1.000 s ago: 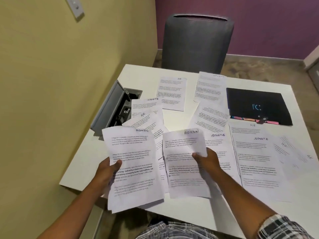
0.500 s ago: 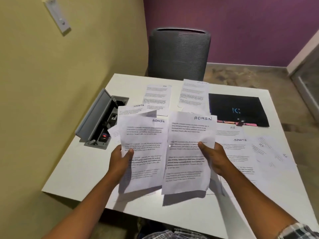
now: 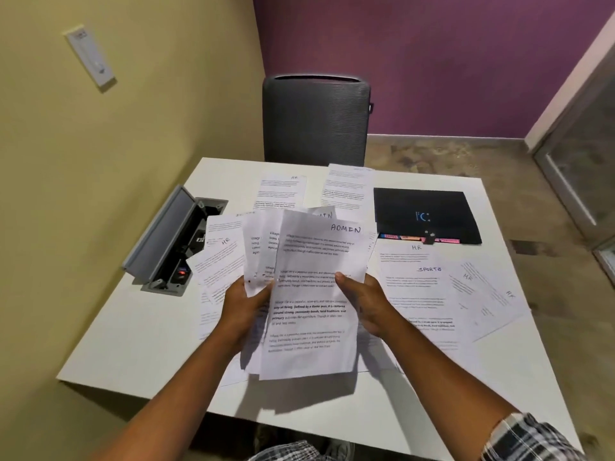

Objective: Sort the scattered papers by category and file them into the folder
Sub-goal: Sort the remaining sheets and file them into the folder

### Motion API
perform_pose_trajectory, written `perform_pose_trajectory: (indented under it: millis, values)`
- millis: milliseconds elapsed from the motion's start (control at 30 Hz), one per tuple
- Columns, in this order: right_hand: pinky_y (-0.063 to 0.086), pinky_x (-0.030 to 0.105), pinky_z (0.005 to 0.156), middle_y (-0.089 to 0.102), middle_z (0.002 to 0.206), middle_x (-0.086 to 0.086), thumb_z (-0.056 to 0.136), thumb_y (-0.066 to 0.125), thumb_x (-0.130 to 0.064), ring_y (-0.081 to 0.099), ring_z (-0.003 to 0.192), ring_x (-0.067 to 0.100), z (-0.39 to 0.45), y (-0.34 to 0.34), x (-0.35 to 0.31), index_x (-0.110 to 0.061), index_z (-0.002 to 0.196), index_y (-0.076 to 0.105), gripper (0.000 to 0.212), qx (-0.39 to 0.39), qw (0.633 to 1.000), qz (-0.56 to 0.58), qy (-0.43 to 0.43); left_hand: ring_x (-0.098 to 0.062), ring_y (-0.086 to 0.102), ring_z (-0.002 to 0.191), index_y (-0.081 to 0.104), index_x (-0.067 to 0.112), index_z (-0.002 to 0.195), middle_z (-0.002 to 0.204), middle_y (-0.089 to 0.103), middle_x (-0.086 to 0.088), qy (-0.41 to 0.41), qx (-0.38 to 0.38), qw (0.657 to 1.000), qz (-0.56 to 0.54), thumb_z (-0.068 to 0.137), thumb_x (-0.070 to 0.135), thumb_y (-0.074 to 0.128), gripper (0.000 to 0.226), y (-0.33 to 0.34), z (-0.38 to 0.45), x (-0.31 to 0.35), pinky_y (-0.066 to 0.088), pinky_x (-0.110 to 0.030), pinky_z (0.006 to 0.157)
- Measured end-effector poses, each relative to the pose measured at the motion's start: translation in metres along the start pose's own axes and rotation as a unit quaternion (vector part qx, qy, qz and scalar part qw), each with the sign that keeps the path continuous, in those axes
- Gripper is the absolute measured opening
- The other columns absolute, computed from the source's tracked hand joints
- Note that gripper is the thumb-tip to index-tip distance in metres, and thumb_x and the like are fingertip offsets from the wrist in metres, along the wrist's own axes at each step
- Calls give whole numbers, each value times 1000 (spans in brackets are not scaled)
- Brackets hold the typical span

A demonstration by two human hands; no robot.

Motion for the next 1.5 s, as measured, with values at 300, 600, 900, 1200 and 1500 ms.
perform_pose_trajectory:
  millis: [300, 600, 900, 1200, 1500]
  values:
    - [60, 50, 88, 76, 114, 13, 85, 80, -8, 74, 102, 33, -12, -20, 3, -11, 126, 65, 43, 82, 996, 22, -24, -2, 60, 108, 55, 25, 128, 119, 63, 18, 62, 22, 994, 86, 90, 55, 59, 49, 24, -2, 3, 48, -32, 97]
    - [60, 35, 86, 78, 105, -2, 86, 81, -28, 74, 100, 19, -19, 7, -15, -17, 112, 71, 30, 163, 963, -106, -187, -10, 67, 102, 63, 22, 117, 109, 71, 9, 178, 60, 971, 148, 92, 13, 68, 27, 19, 4, 5, 56, -37, 88]
    - [50, 28, 98, 67, 116, -13, 89, 78, -20, 62, 113, 8, 0, 29, 6, -32, 117, 61, 35, 176, 943, -203, -195, -10, 62, 106, 60, 23, 111, 109, 65, 11, 183, 95, 969, 134, 95, 11, 59, 20, 17, 24, 3, 52, -44, 94]
    - [46, 28, 101, 62, 129, -7, 91, 74, -15, 56, 122, 10, 5, 39, 0, -30, 123, 54, 40, 205, 944, -156, -205, -18, 55, 99, 44, 36, 121, 121, 57, -2, 191, 77, 976, 63, 95, 23, 64, 35, 2, 44, 5, 48, -37, 81]
    - [54, 21, 89, 67, 121, -6, 90, 75, -12, 63, 109, 8, 6, 41, 22, -20, 130, 59, 44, 243, 950, -145, -133, -13, 57, 104, 42, 26, 129, 113, 58, 3, 136, 24, 985, 102, 104, 18, 46, 27, 7, 51, -12, 49, -35, 96]
Point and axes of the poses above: each hand's wrist, its own z-axis towards the middle knuckle, its own y-axis out of the palm, x = y × z, the point moved 2 cm from there along z, towards the middle knuckle
